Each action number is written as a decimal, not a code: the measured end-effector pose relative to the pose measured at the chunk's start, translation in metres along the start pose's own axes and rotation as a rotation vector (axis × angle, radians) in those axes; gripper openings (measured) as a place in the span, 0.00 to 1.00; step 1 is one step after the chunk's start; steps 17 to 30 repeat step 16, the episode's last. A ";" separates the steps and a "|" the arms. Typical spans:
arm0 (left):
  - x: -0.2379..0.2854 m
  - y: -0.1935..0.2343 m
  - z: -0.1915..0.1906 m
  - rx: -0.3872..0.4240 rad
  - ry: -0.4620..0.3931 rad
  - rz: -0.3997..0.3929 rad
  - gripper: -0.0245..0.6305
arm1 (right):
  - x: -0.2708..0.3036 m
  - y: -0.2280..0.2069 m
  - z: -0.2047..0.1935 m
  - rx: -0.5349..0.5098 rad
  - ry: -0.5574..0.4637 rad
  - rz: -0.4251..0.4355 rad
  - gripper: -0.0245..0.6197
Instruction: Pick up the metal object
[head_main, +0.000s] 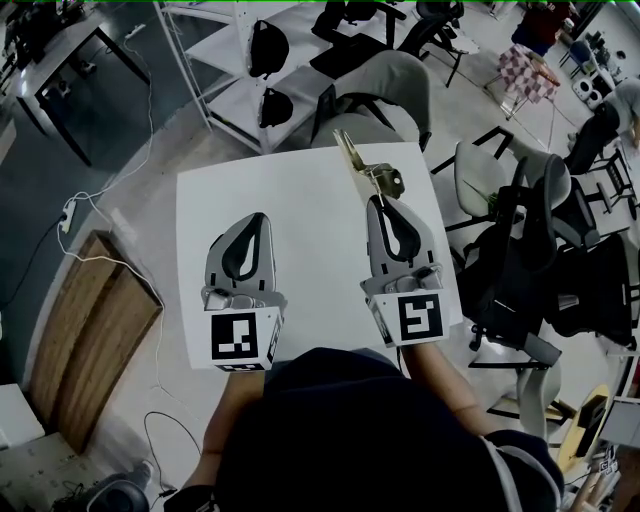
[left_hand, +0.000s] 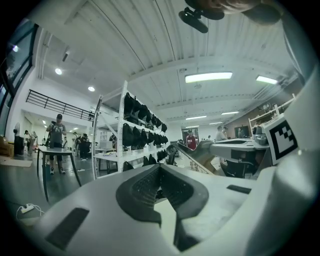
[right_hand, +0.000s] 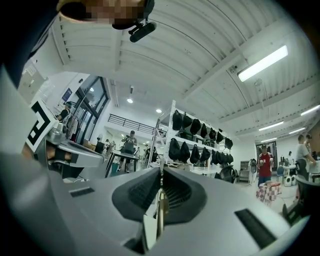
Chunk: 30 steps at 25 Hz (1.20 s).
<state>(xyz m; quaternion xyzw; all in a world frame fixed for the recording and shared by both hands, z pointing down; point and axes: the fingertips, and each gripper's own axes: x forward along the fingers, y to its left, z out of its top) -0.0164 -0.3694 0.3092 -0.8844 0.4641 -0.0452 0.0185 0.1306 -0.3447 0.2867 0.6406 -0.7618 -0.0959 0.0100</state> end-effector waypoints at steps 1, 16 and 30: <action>0.000 -0.001 0.000 0.001 0.001 -0.001 0.07 | 0.000 -0.001 -0.001 0.002 0.001 0.003 0.10; -0.002 -0.010 -0.001 0.010 0.000 -0.010 0.07 | -0.005 -0.001 -0.004 0.012 0.002 0.024 0.10; -0.002 -0.010 -0.001 0.010 0.000 -0.010 0.07 | -0.005 -0.001 -0.004 0.012 0.002 0.024 0.10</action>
